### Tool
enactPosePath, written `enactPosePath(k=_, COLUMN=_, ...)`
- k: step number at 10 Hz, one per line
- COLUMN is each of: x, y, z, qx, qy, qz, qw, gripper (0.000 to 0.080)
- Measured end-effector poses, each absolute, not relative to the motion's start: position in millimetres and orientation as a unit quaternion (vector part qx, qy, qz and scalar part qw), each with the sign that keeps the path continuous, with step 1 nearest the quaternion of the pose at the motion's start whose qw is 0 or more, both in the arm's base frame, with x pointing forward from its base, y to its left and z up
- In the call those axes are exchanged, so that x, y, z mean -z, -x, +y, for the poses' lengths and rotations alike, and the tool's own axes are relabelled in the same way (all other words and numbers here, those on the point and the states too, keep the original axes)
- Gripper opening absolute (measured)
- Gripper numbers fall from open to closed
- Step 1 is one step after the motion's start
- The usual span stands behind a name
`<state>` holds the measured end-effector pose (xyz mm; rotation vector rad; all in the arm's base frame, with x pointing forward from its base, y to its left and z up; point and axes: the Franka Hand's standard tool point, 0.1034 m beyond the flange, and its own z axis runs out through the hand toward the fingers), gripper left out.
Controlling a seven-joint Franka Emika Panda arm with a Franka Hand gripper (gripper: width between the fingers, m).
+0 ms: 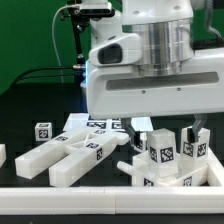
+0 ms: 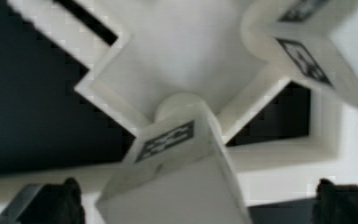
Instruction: Assemble chair
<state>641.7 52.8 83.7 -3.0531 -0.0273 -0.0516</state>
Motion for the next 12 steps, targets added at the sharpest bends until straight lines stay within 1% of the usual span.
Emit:
enactPosePath(k=1, x=-82.9, y=-641.4, z=51.9, qx=0.015, qy=0.999, qz=0.017, qw=0.044, gripper=0.0649)
enactPosePath(k=2, x=-82.5, y=-641.3, z=51.4, qx=0.014, qy=0.999, qz=0.025, qw=0.044, gripper=0.0539)
enactPosePath(k=3, x=-82.4, y=-641.2, z=51.5, qx=0.013, qy=0.998, qz=0.044, qw=0.044, gripper=0.039)
enactPosePath(k=4, x=-82.1, y=-641.1, z=51.6, qx=0.012, qy=0.996, qz=0.08, qw=0.045, gripper=0.039)
enactPosePath(k=5, x=-82.4, y=-641.8, z=49.8, qx=0.009, qy=0.99, qz=0.133, qw=0.046, gripper=0.0282)
enactPosePath(k=7, x=-84.5, y=-644.6, z=32.7, qx=0.001, qy=0.958, qz=0.284, qw=0.042, gripper=0.0282)
enactPosePath(k=8, x=-84.5, y=-645.4, z=32.1, qx=-0.002, qy=0.912, qz=0.408, qw=0.044, gripper=0.0282)
enactPosePath(k=9, x=-84.2, y=-647.7, z=32.7, qx=-0.008, qy=0.865, qz=0.497, qw=0.063, gripper=0.0282)
enactPosePath(k=10, x=-85.1, y=-649.5, z=28.2, qx=-0.013, qy=0.838, qz=0.541, qw=0.076, gripper=0.0282)
enactPosePath(k=12, x=-83.6, y=-648.9, z=31.0, qx=-0.016, qy=0.817, qz=0.571, qw=0.074, gripper=0.0284)
